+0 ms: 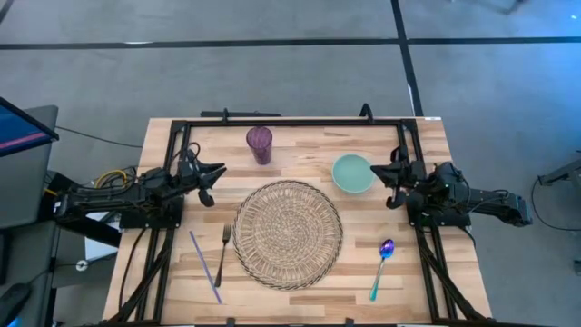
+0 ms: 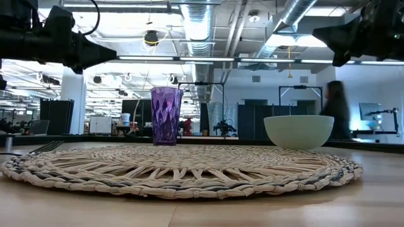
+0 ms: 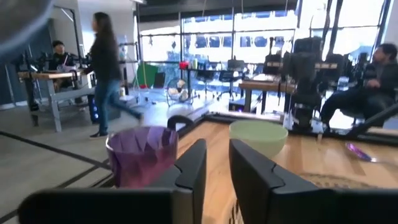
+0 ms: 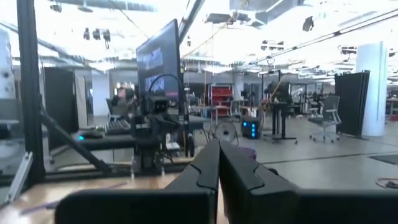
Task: Pick & Place Utensil
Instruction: Put the light green bowl on the woven mat
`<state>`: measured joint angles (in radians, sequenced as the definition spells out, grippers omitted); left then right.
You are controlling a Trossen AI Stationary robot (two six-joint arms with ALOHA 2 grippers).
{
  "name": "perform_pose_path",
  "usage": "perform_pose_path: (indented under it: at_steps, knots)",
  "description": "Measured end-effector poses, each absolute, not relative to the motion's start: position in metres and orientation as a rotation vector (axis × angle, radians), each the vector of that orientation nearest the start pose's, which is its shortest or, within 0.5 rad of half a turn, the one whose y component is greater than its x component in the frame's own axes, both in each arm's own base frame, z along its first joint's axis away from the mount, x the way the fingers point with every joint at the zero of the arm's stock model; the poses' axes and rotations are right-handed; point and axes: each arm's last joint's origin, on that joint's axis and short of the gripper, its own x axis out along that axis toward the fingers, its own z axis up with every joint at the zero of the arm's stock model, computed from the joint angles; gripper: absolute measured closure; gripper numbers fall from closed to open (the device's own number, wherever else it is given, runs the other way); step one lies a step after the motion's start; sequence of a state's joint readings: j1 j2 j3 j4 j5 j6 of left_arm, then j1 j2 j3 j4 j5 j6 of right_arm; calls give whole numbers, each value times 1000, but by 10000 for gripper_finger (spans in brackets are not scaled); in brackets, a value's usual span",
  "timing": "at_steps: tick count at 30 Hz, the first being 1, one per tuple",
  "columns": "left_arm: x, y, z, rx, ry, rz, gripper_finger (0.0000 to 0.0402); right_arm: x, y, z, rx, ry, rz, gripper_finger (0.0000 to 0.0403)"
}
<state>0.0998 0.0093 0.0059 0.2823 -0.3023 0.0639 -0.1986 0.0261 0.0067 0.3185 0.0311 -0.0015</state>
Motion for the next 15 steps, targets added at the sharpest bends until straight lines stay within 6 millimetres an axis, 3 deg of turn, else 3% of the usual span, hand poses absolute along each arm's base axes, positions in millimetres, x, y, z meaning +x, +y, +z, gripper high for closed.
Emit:
perform_pose_path:
  at_steps: [6, 15]
  knots:
    - [89, 18, 202, 27, -322, 408, 299, 93, -20, 199, 13, -347, -220, 343]
    - [103, 17, 245, 47, -266, 337, 293, 110, -23, 225, 104, -256, -210, 261]
